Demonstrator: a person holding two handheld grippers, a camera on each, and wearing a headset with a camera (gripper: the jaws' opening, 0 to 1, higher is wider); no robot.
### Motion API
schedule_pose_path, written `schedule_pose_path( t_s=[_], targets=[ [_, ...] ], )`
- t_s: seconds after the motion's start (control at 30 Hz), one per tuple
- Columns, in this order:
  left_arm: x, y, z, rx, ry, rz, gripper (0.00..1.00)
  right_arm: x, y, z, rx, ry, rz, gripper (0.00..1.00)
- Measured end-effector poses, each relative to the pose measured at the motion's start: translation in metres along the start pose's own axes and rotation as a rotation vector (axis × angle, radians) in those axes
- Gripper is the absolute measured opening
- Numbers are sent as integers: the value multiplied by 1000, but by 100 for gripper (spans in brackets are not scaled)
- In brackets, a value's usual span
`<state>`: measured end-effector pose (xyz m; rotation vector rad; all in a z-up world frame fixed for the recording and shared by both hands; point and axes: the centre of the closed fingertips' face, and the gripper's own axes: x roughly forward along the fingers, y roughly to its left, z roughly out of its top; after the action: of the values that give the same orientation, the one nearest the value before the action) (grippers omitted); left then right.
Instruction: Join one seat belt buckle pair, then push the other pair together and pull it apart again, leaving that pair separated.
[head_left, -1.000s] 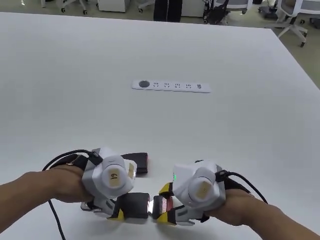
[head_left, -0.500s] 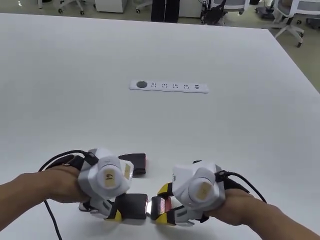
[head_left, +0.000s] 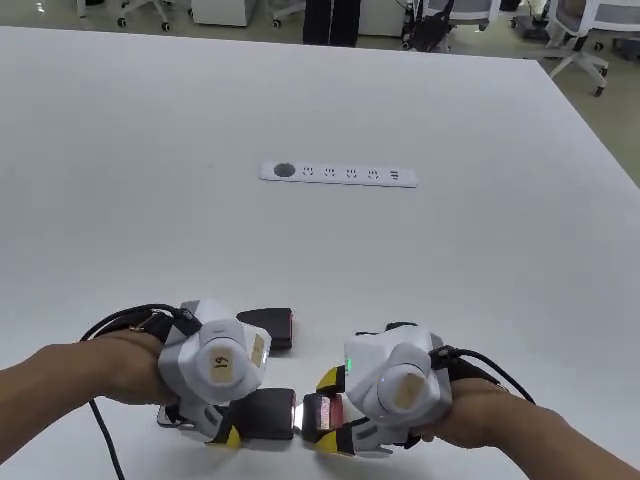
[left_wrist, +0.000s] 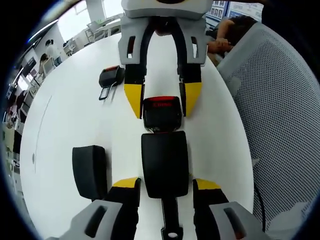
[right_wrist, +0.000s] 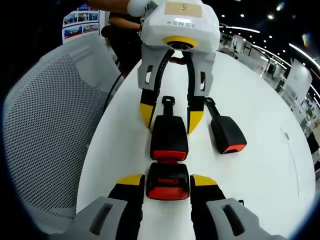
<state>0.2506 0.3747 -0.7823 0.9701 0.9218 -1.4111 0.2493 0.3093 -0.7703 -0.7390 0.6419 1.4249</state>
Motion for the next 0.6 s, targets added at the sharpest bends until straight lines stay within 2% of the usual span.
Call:
schedule_pose_path(
  t_s=[0.17, 0.47, 0.6],
  targets=[
    [-1, -3, 0, 6, 7, -3, 46, -3, -2, 1, 10, -3, -2, 41],
    [-18, -3, 8, -53, -34, 16, 52, -12, -3, 4, 6, 7, 3, 49],
    [-28, -2, 9, -67, -48, 29, 53, -22, -4, 6, 2, 19, 4, 54]
  ],
)
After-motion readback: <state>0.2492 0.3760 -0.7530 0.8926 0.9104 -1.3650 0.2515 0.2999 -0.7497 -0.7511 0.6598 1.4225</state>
